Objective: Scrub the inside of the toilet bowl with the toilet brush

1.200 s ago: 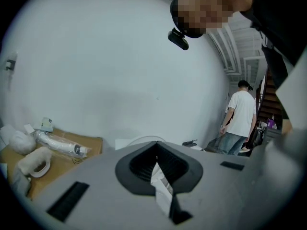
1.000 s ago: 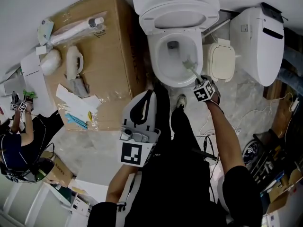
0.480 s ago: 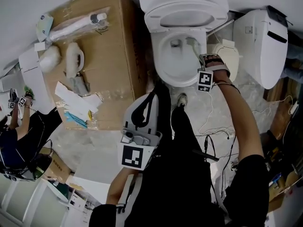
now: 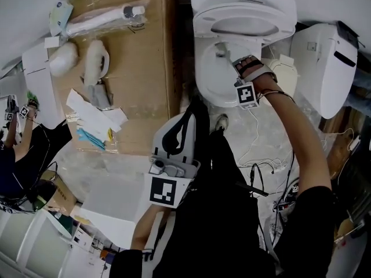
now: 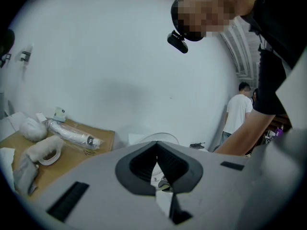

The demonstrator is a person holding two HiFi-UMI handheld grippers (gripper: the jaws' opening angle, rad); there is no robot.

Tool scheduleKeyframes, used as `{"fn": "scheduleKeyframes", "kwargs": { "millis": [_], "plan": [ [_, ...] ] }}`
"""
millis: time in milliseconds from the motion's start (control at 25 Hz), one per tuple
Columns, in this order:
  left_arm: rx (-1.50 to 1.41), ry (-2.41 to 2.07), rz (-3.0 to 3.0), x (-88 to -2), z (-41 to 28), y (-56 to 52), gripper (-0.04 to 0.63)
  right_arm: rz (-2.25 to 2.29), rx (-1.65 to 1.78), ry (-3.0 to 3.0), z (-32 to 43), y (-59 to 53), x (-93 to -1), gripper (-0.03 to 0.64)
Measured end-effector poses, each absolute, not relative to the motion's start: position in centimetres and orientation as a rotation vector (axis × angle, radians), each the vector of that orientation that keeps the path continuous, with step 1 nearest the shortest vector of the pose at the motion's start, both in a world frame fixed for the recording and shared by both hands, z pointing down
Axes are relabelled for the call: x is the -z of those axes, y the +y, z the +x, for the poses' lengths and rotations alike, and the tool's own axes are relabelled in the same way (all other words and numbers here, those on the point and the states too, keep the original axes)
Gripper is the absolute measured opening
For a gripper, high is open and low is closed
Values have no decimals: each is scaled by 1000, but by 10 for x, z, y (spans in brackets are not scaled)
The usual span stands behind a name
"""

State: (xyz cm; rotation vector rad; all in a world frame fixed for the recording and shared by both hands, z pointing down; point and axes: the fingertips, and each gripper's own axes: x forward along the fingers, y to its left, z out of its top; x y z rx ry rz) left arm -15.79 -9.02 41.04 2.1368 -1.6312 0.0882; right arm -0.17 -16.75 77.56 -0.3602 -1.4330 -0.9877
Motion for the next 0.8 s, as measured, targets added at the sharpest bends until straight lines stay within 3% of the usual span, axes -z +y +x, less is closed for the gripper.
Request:
{"fn": "scheduleKeyframes", "kwargs": {
  "millis": [200, 520, 800],
  "plan": [
    [-78, -1640, 2126, -410, -161, -85, 8, -87, 577, -1589, -18, -172, -774, 112],
    [-54, -1630, 2141, -402, -153, -83, 8, 875, -741, -1625, 32, -209, -764, 112],
    [-59, -1622, 2147, -400, -149, -83, 8, 1622, -1932, -1248, 51, -188, -784, 112]
  ]
}}
